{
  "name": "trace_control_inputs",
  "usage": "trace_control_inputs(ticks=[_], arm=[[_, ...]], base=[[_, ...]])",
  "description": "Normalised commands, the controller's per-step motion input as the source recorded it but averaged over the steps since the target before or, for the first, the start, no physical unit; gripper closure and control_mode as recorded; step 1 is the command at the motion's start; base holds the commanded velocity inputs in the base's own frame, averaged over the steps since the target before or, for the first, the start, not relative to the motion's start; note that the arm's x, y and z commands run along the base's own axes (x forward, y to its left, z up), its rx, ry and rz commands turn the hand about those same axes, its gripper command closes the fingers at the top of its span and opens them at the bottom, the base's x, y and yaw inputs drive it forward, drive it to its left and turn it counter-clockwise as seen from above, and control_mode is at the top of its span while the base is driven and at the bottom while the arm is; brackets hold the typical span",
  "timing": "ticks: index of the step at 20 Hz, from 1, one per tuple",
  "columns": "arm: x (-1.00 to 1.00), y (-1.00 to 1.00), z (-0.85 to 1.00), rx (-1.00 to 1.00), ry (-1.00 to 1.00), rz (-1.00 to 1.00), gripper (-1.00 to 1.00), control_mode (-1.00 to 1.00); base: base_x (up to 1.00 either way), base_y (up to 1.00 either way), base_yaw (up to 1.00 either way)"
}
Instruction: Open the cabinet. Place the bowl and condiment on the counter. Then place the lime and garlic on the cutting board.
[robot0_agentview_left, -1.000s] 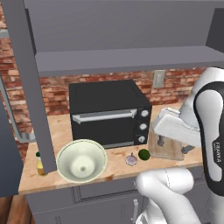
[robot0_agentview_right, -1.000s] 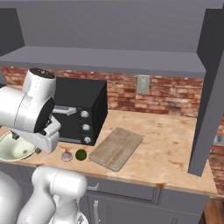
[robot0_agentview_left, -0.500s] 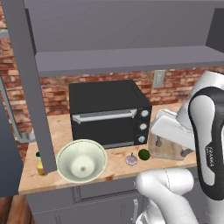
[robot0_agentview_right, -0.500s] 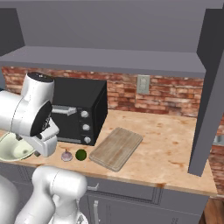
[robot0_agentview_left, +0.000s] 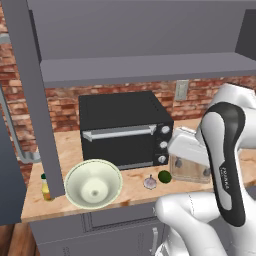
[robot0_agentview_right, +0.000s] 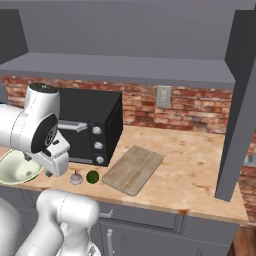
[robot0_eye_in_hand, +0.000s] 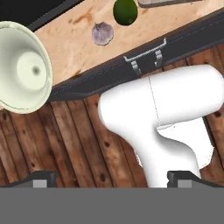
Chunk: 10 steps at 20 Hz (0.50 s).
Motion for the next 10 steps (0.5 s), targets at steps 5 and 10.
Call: trace_control_inputs(ticks=[5, 10], arm=[[0.0, 0.0, -0.34, -0.02, -0.05, 0.0, -1.0, -1.0], [0.0, 0.0, -0.15, -0.02, -0.1, 0.0, -1.0, -1.0]], base=[[0.0, 0.0, 0.0], [0.0, 0.0, 0.0]])
